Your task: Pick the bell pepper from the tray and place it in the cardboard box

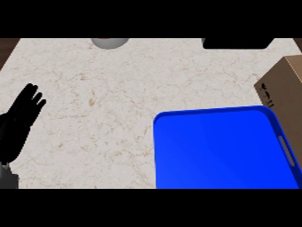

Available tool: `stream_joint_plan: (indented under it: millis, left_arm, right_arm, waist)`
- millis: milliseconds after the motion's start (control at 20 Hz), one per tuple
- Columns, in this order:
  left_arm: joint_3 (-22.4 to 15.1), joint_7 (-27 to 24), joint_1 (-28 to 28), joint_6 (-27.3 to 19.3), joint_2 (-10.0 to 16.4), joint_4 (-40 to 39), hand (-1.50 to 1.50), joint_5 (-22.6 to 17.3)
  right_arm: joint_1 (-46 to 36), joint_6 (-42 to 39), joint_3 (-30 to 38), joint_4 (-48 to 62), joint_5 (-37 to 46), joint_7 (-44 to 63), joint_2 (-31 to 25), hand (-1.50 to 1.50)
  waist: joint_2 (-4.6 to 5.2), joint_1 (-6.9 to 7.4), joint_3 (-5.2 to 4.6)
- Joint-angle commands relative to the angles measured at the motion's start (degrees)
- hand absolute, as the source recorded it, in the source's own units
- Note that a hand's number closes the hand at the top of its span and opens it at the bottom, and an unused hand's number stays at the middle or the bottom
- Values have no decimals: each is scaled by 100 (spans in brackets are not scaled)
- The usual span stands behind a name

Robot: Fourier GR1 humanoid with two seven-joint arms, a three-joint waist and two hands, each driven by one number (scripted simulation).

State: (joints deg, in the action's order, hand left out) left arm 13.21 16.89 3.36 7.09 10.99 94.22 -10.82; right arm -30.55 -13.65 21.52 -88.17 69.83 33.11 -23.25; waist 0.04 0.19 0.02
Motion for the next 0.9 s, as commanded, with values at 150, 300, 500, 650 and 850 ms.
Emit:
stream_joint_plan:
  millis: [150,300,500,650,850]
  left_arm:
    - [-54,-39,-490,182,-33,371,0,-51]
    - [-69,217,-36,-64,-64,233,0,-7]
    - [-30,90,123,-53,-25,-19,0,47]
    - [236,140,-408,303,131,423,0,-352]
    - [142,43,-106,207,80,58,0,-206]
  right_arm:
    - [270,95,534,958,-754,-342,104,150]
    - [381,410,589,1272,-551,220,438,-150]
    - [652,513,845,1798,-1171,-814,83,-150]
    - [1044,754,662,924,-1388,-939,358,-150]
    - [657,2044,1105,804,-1685,-1065,801,-150]
  waist:
    - [-5,38,1]
    - [3,2,1]
    - [10,-8,2]
    - [-12,-8,-1]
    - [-9,-19,3]
